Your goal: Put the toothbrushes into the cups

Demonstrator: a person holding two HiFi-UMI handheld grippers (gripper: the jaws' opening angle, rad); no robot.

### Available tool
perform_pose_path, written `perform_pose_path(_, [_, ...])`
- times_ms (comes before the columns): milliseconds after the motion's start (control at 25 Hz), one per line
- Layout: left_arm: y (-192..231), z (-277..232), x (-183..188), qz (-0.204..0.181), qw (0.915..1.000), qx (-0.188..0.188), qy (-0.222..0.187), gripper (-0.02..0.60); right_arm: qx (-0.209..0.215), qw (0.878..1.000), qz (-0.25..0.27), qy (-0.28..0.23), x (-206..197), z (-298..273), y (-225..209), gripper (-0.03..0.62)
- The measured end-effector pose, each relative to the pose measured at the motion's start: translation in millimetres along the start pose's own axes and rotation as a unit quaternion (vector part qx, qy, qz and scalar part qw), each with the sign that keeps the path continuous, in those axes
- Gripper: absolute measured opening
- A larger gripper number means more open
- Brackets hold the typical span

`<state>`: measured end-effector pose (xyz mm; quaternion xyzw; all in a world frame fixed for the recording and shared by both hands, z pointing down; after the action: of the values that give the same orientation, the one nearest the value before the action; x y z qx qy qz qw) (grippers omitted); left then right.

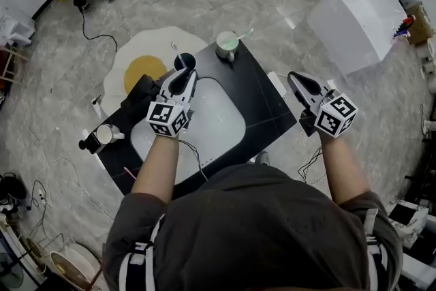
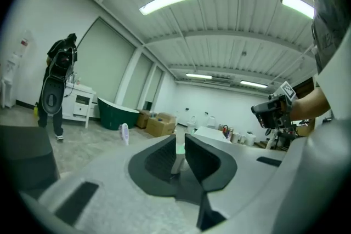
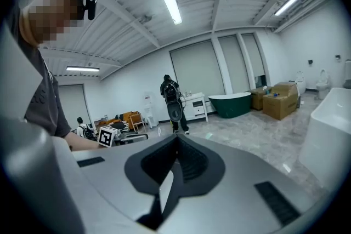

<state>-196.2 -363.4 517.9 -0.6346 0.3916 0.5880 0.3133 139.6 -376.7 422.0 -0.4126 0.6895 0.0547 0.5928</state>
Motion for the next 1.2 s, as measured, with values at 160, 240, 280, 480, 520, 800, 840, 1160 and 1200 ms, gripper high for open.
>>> perform_pose_path(160, [-17.5,4.9,9.7,-0.010,0.9986,-0.052,-0.001,0.006,-0.026,0.999,-0.008,-0.026,-2.6,15.0,9.4,-0.008])
perform_pose_path(240, [-25.6,6.4,15.6,0.002,0.9975,-0.069,-0.009,0.006,-0.037,0.999,-0.009,-0.033,-5.1,26.7,14.7,-0.008])
perform_pose_path(280, [-30.1,7.6,18.5,0.009,0.9969,-0.077,-0.014,0.006,-0.042,0.999,-0.008,-0.034,-7.1,33.9,18.0,-0.008])
perform_pose_path(480, [-63.8,10.9,31.7,0.008,0.9935,-0.112,-0.022,0.006,-0.068,0.996,-0.006,-0.054,-17.9,83.6,34.7,-0.008])
perform_pose_path(520, [-73.4,11.2,34.3,0.005,0.9927,-0.118,-0.023,0.006,-0.073,0.995,-0.005,-0.060,-20.6,95.9,38.2,-0.008])
perform_pose_path(800, [-167.0,53.4,44.0,-0.014,0.9896,-0.143,-0.016,0.006,-0.090,0.993,0.008,-0.073,-63.5,195.0,84.4,-0.008])
perform_pose_path(840, [-182.8,63.6,43.1,-0.015,0.9895,-0.143,-0.014,0.006,-0.091,0.993,0.008,-0.074,-73.2,210.3,93.4,-0.008])
perform_pose_path(1160, [-297.3,165.6,31.8,0.002,0.9899,-0.141,-0.003,0.006,-0.077,0.994,0.019,-0.070,-140.2,315.5,174.5,-0.008])
perform_pose_path(1200, [-306.3,177.8,31.1,0.001,0.9897,-0.143,0.002,0.006,-0.076,0.994,0.017,-0.071,-145.2,324.6,183.2,-0.008])
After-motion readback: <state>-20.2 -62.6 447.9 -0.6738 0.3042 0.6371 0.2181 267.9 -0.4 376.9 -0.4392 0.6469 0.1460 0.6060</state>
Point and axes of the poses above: the fingertips, and each gripper's own axes: z backward along the fingers, y to its left, x out of its top, the point moved 6 cm from there along z, backward along the fingers, and after that the axes turned 10 degrees about -z, right-handed, at the moved point
